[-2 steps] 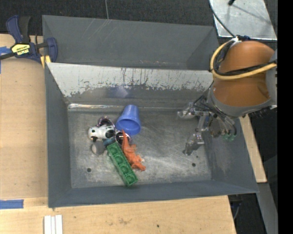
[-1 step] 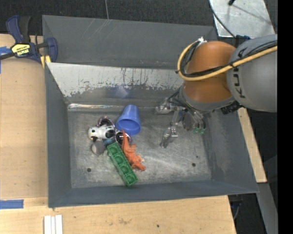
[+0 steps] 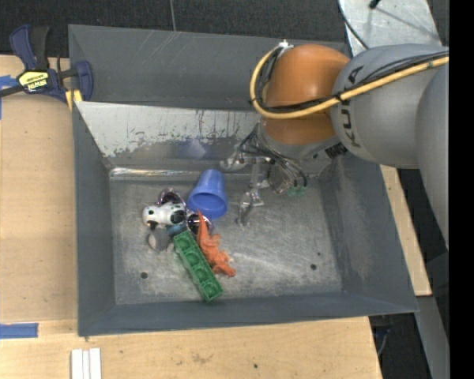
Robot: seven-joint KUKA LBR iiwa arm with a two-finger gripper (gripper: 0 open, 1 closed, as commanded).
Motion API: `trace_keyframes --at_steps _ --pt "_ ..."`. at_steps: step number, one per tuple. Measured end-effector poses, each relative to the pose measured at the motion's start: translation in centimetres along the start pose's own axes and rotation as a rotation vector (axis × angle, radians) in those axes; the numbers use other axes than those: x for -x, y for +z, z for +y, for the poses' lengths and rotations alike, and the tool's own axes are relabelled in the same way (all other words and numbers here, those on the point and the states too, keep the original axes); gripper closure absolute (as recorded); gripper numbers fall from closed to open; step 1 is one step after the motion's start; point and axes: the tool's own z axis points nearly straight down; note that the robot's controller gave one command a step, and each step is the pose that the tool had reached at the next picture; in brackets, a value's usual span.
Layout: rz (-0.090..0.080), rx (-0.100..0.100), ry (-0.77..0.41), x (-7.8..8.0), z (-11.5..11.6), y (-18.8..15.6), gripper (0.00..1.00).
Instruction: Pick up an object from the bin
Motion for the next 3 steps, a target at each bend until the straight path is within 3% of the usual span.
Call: trace_keyframes --at_steps 1,2,3 --pt "-0.003 0.001 -0.058 -0.5 3.8 1.6 0.00" --pt "-0.009 -0.001 -0.172 0.9 3.8 3.5 0.00" --pt "-0.009 0.002 -0.203 2.3 3.8 4.9 1.00"
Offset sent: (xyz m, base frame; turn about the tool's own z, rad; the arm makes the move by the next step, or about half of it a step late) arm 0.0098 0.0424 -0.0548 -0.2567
